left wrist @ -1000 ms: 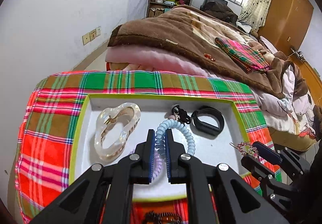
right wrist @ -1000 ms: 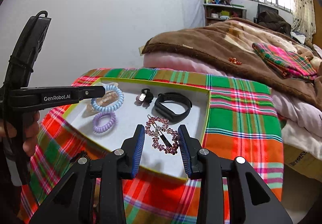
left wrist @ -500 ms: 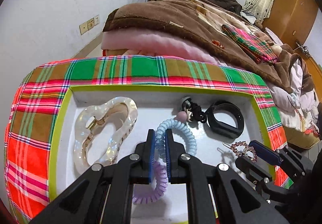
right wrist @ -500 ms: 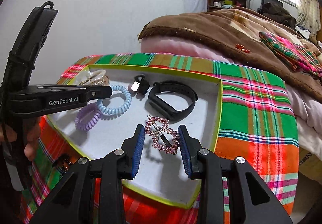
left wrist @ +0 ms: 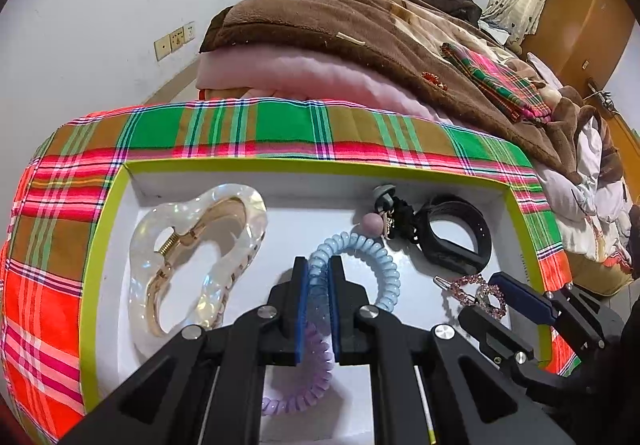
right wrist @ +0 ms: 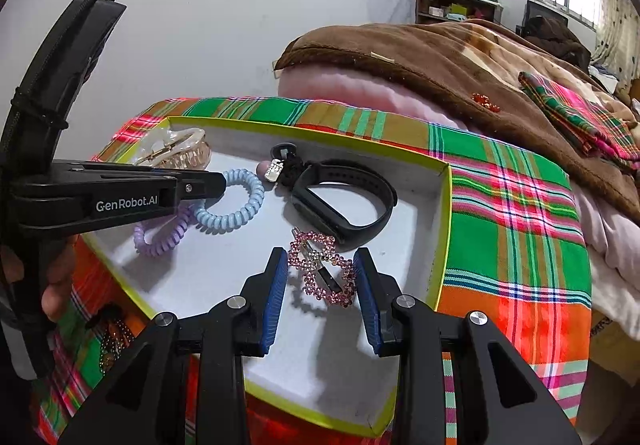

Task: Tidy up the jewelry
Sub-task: 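Carry the blue coil with the left tool while the right carries the rhinestone clip into the box, then open the left tool to drop the blue coil while the right releases the rhinestone clip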

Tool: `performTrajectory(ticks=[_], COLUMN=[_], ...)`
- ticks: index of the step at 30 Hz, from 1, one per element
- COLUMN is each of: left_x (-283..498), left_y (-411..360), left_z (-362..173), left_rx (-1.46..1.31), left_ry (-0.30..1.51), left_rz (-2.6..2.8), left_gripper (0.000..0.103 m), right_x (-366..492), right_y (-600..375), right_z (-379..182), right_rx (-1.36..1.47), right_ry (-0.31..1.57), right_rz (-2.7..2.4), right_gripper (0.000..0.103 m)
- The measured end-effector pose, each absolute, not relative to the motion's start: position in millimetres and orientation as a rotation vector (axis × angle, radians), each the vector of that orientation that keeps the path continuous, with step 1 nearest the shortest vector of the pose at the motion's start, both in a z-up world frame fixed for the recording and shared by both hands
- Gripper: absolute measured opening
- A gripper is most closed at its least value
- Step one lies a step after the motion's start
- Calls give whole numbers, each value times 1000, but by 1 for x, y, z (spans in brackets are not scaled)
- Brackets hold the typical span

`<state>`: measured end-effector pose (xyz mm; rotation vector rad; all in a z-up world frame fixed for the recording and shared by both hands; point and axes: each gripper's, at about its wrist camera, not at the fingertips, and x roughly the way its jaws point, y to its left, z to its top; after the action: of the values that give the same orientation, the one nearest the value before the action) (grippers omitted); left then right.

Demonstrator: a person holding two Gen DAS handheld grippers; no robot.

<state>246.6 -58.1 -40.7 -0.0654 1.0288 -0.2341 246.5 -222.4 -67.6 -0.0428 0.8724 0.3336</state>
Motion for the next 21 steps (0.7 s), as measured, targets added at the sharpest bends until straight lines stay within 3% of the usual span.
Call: performTrajectory(ticks=[9,21], left_x=[248,245], left_y=[-57,-59], left_z=[-42,-39], left_rx=[-62,-54], left_ry=[1030,1029], left_rz=[-234,-238], left_gripper=[13,31], right_x=[247,247], right_y=[-221,-221], right_z=[-68,-67], right_rx=[-57,-46], right_ry=[871,867], right_rz=[332,327], right_gripper=[35,36])
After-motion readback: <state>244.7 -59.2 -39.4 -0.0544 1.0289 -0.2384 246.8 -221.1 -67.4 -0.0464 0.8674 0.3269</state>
